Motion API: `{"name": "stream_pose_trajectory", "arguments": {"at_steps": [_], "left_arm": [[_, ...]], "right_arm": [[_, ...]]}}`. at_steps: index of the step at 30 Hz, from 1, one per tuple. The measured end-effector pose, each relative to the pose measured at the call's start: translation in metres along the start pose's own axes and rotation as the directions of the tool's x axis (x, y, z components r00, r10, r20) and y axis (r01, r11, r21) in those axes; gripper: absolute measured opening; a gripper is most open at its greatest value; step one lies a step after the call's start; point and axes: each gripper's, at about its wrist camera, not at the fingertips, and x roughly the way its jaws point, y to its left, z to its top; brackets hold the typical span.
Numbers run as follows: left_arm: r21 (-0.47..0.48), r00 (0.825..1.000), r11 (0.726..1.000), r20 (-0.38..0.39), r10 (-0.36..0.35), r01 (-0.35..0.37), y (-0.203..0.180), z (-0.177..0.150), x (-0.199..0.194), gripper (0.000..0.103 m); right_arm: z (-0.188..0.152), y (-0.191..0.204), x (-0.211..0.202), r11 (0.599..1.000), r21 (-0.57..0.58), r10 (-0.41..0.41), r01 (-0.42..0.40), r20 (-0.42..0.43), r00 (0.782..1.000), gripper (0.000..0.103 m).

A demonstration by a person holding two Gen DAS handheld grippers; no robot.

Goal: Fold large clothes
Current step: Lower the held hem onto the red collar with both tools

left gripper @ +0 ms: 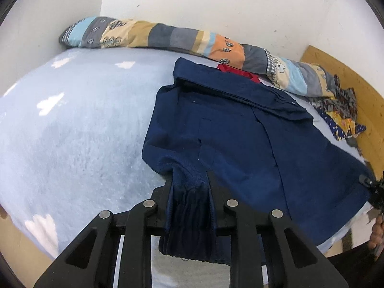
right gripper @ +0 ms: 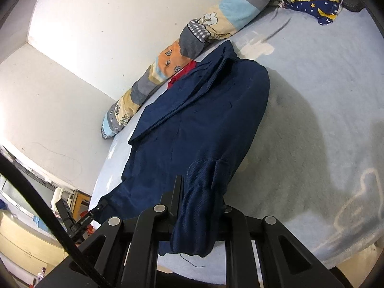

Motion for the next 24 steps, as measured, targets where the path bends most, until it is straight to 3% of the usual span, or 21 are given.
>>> {"name": "stream_pose_trajectory", "arguments": {"at_steps": [15,24], "left_arm": [[0.023,1.000,1.000,0.018,0.017,-0.018,-0.009,0.004,-0.003,0.021],[0.018,0.994,0.999,0.101,-0.032,0.030,-0.021,0.058,-0.023,0.021]], "right_arm": [[0.005,0.013,-0.002,1.000,-0.023,0.012,-0.011,0.013,1.000,0.014],[0.052,0.046,-0.012,0.994,-0.075,0.082,-0.079,0.039,0.996,0.014]]}}
